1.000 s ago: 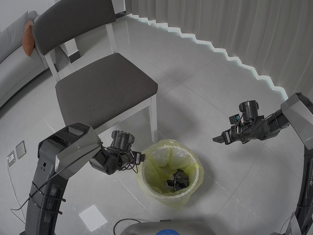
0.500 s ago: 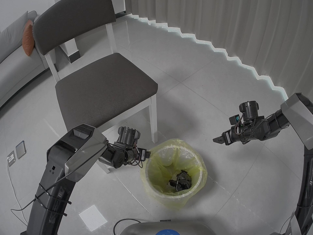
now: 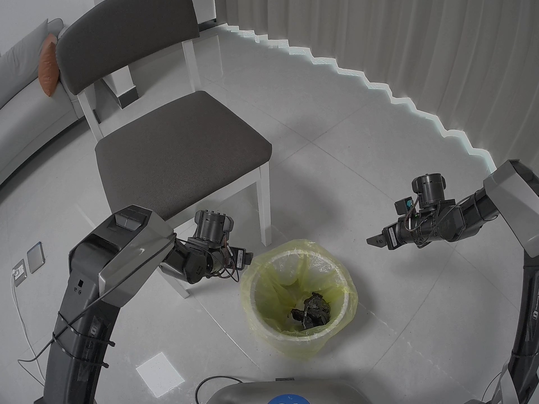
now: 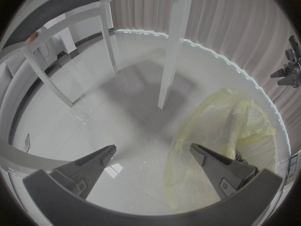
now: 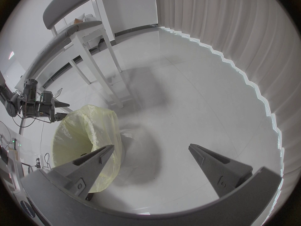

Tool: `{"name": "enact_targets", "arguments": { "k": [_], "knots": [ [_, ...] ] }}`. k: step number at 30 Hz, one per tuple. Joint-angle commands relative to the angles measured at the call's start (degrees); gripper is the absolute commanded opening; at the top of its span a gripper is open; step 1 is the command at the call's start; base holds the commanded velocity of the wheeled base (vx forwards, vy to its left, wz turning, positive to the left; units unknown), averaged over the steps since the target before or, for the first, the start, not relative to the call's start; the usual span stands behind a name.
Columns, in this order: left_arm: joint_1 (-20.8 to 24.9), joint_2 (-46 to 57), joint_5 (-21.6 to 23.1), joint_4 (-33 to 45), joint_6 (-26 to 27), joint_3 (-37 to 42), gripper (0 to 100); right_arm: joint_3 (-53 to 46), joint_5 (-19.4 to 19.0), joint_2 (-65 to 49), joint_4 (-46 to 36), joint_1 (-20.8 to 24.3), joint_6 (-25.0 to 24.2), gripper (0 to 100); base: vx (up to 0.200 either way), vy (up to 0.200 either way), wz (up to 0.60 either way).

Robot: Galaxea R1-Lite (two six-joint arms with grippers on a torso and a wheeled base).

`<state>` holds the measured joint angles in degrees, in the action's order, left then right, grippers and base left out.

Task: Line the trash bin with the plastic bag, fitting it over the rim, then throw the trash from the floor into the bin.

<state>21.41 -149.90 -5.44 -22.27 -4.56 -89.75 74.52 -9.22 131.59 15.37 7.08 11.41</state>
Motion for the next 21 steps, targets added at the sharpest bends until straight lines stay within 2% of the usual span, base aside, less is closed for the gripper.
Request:
{"name": "enact_targets", "arguments": {
  "k": [1,8,9,12,16,17,21],
  "knots": [
    [0.74,6.28,-0.10,-1.19,0.25,5.02,100,-0.08,-0.01,-0.19,0.01,0.04,0.02,100,0.000,0.000,0.00],
    [4.78,17.71,-0.10,-7.43,0.52,18.91,100,-3.15,-0.10,-3.79,0.98,0.04,0.54,100,0.000,0.000,0.00],
    [4.78,17.71,-0.10,-7.43,0.52,18.91,100,-3.15,-0.10,-3.79,0.98,0.04,0.54,100,0.000,0.000,0.00],
    [7.42,26.85,-0.10,-8.31,0.52,25.76,100,-7.46,-0.28,-6.52,5.02,0.04,1.25,100,0.000,0.000,0.00],
    [7.77,32.21,-0.01,-8.23,0.60,28.75,100,-10.36,-0.28,-8.98,8.01,0.04,1.07,100,0.000,0.000,0.00],
    [7.77,36.60,0.25,-7.96,0.60,30.51,100,-11.94,-0.28,-11.35,9.50,0.04,0.89,100,0.000,0.000,0.00],
    [7.86,43.11,0.52,-7.87,0.60,33.06,100,-13.35,-0.19,-17.42,8.27,0.04,1.25,100,0.000,0.000,0.00]
  ]
}}
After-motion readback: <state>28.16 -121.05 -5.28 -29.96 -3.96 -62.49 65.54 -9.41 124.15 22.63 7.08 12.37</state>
